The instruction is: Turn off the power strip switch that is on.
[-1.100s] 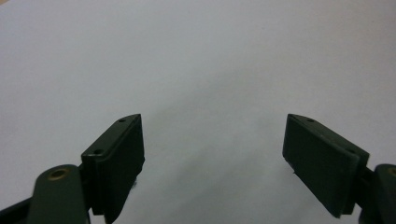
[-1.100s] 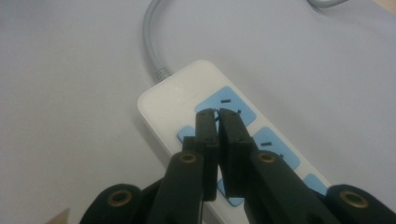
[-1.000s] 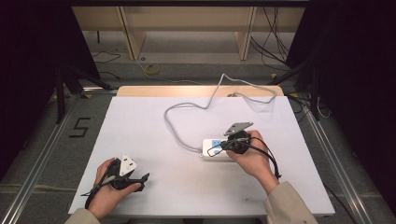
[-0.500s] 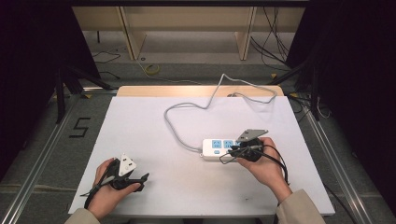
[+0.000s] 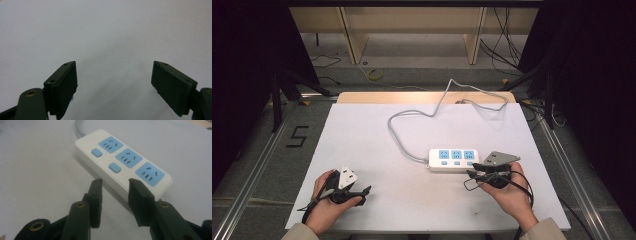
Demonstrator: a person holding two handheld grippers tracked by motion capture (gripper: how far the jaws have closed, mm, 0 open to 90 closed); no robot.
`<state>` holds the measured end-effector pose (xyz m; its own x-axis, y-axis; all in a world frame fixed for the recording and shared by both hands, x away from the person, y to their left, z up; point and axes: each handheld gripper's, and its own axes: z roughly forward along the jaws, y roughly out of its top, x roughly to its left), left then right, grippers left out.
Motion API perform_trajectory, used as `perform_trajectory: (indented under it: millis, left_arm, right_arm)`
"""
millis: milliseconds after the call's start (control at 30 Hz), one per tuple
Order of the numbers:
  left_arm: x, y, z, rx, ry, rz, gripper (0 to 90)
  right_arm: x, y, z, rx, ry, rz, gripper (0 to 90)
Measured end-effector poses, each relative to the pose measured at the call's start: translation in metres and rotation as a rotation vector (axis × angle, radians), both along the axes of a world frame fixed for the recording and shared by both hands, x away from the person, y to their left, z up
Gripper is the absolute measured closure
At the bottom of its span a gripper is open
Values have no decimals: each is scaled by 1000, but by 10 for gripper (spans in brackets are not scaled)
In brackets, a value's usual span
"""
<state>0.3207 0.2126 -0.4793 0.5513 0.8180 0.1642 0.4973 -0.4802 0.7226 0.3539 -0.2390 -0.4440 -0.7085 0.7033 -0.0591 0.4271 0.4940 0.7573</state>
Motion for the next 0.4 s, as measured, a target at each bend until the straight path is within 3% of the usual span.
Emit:
perform_trajectory:
  millis: [400]
  left_arm:
    - [0, -4, -1, -5, 9, -10, 205]
  right_arm:
    - [-16, -15, -11, 49, -18, -26, 541]
